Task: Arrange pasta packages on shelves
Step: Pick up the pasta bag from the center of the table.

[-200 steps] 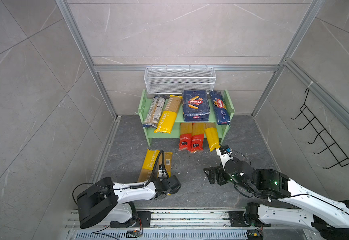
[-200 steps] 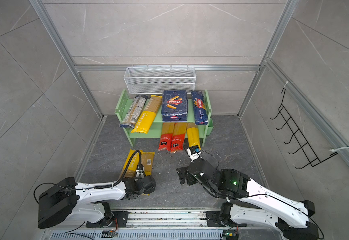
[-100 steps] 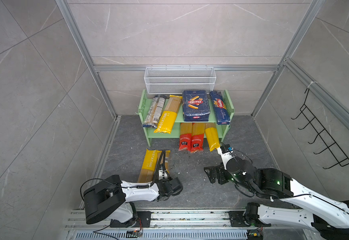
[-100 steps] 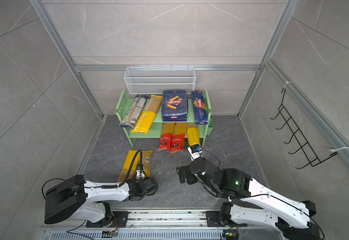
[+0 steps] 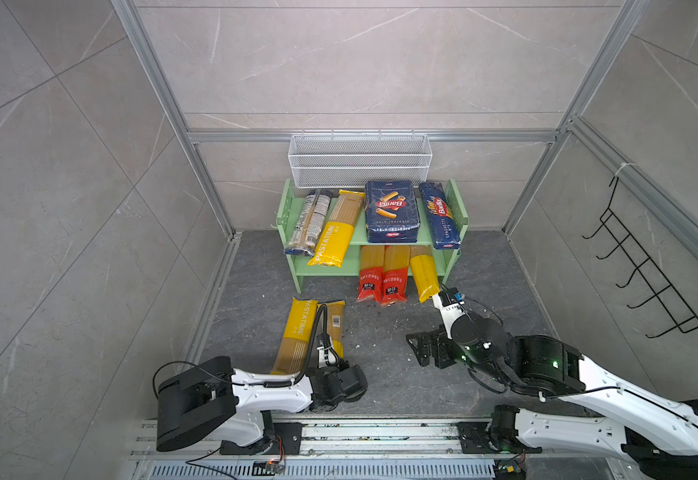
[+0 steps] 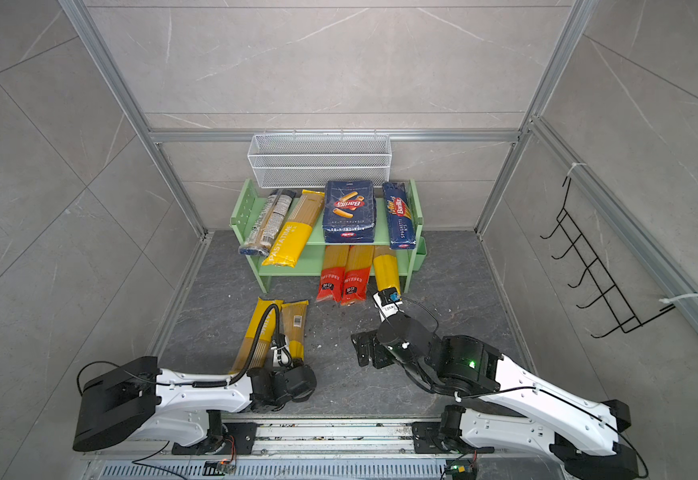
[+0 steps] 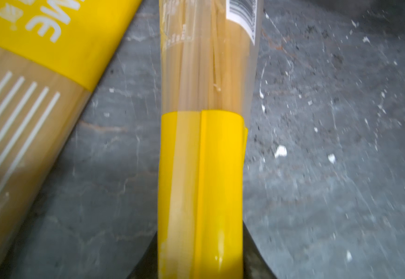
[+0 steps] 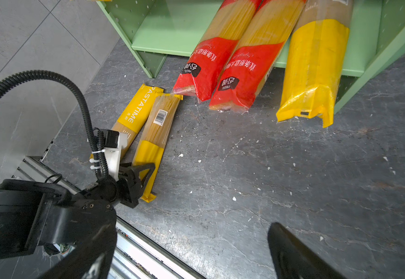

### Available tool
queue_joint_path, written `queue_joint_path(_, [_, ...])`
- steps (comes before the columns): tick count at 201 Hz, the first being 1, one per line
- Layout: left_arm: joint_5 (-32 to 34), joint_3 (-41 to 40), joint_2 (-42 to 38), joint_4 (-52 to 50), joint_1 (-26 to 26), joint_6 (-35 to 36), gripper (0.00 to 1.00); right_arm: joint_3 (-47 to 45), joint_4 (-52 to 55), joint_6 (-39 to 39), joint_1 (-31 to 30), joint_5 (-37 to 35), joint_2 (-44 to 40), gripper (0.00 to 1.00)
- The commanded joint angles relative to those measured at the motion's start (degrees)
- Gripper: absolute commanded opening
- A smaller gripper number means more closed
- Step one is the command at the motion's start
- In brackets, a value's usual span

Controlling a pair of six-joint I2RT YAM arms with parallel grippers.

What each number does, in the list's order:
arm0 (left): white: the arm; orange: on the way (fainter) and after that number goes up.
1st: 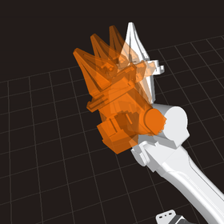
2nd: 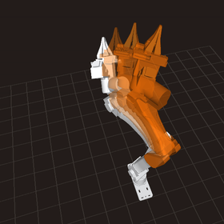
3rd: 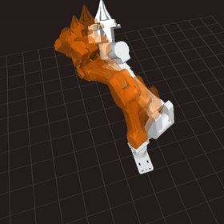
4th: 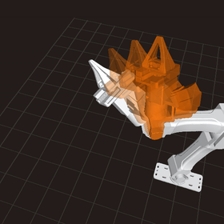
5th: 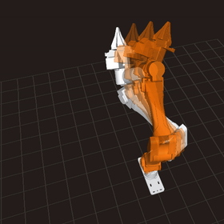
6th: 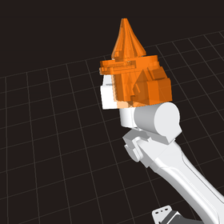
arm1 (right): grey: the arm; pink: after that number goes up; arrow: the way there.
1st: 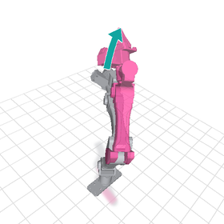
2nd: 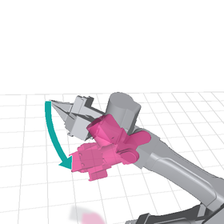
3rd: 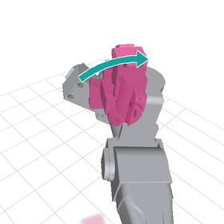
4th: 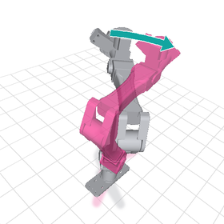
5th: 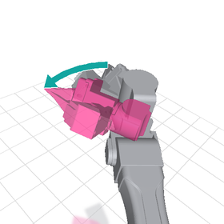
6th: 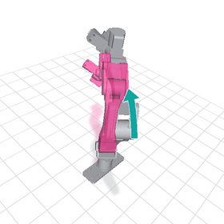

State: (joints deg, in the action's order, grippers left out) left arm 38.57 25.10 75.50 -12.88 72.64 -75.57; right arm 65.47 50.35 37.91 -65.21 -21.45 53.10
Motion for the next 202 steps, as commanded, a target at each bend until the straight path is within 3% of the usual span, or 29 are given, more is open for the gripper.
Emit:
queue_joint_path(1, [-14.55,-4.30,-2.05,-15.57,1.53,-3.05,0.00,0.87,0.56,0.76,0.26,0.36,-0.80,1.00])
queue_joint_path(77, [-6.45,-1.91,-17.28,-26.28,1.63,-0.89,0.00,1.32,1.23,0.85,0.24,0.62,-1.69,1.00])
queue_joint_path(117, [-1.71,1.62,-18.55,-30.76,1.62,0.32,0.00,1.15,1.32,0.94,0.23,0.45,-2.65,1.00])
queue_joint_path(202, [3.23,3.11,-20.01,-30.45,1.69,2.09,0.00,2.08,2.11,0.50,0.24,-0.26,-2.78,1.00])
